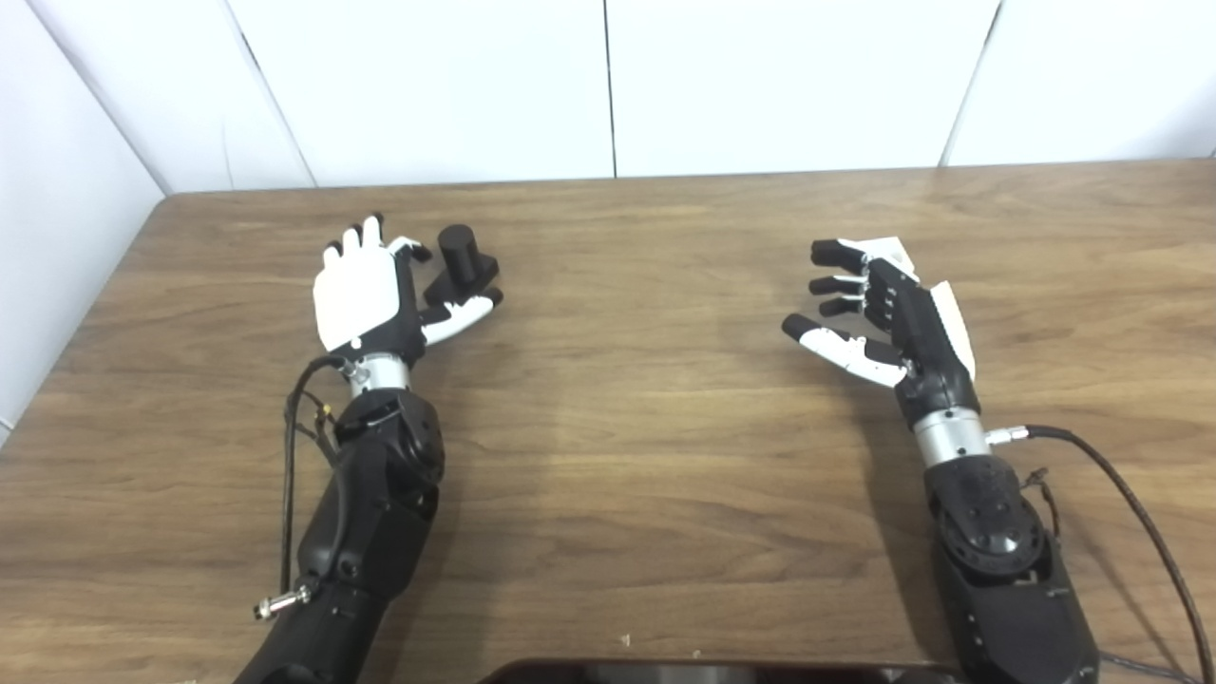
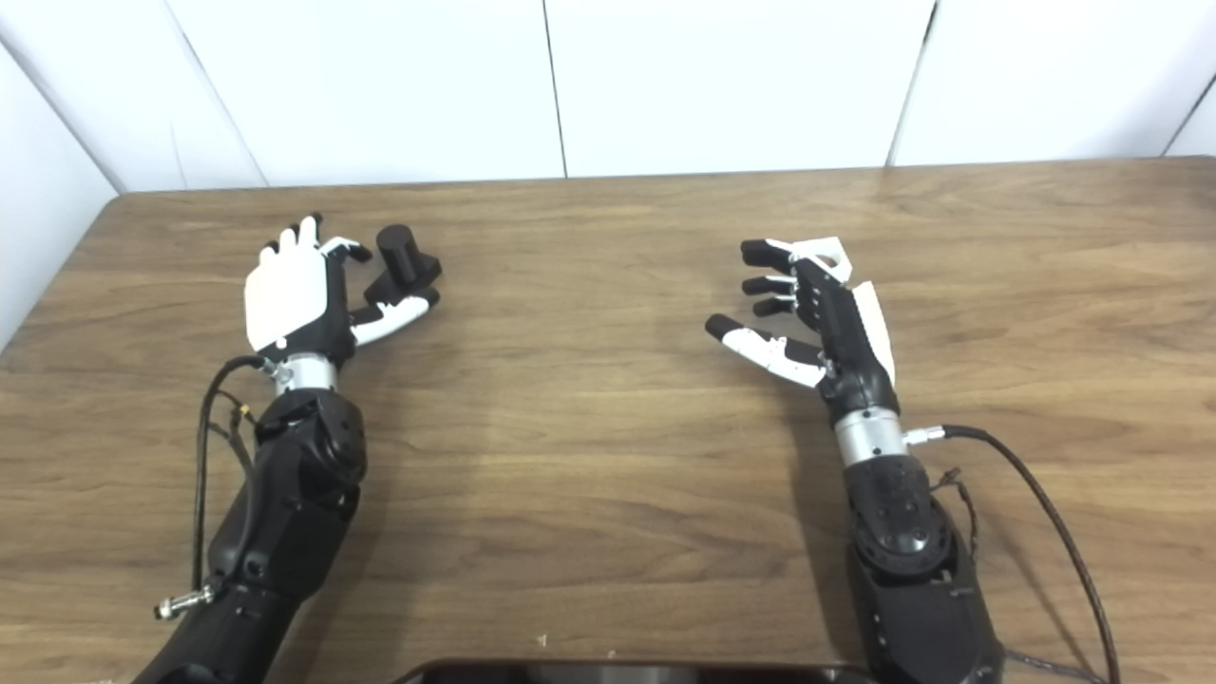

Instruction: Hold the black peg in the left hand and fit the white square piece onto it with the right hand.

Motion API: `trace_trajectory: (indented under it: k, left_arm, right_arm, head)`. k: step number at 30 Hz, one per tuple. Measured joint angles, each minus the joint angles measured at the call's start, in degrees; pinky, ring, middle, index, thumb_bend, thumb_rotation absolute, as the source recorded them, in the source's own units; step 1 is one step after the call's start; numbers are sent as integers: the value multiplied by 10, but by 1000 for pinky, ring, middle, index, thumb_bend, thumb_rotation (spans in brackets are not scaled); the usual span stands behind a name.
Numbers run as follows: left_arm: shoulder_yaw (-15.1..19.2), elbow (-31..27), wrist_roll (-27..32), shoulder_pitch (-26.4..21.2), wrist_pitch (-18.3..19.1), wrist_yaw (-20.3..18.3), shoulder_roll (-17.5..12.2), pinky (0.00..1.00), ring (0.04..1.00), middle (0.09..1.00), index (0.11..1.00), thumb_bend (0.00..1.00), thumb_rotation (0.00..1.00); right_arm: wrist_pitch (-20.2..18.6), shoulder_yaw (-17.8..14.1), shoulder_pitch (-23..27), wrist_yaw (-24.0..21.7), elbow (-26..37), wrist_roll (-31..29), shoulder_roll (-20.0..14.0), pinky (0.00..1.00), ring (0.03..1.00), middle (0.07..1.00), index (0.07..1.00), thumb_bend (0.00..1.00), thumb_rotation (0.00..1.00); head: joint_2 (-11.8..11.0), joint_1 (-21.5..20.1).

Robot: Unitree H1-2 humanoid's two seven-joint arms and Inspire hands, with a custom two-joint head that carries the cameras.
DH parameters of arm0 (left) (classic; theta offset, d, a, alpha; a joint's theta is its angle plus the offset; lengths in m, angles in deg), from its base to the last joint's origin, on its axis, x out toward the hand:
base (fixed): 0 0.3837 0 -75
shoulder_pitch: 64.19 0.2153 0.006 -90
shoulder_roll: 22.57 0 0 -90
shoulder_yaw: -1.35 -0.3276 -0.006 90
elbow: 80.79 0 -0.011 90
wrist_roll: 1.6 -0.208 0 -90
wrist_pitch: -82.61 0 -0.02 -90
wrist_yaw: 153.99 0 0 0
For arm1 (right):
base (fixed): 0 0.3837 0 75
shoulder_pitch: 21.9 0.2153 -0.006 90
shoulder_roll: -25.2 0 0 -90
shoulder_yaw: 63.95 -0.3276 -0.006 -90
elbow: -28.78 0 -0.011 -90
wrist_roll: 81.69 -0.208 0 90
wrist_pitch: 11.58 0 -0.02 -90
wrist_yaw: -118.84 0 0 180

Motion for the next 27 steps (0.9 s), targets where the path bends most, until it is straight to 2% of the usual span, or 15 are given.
trace_trajectory:
  k: [10,22,27]
  left_arm:
    - [-11,55,8,-11,-1,15,-5,1000,1000,1000,674,889,606]
    - [-22,69,8,-17,-1,32,-11,1000,1000,988,637,811,598]
    - [-24,73,10,-19,-3,46,-11,1000,1000,960,613,733,523]
  right_arm:
    - [0,-4,0,1,0,-1,-3,594,691,756,740,653,292]
    - [0,-9,0,1,6,-3,-7,616,704,760,740,659,294]
    - [-1,-11,-1,1,8,-3,-7,627,705,756,735,659,285]
  head:
    - [3,-5]
    - [4,-9]
    - [5,-9]
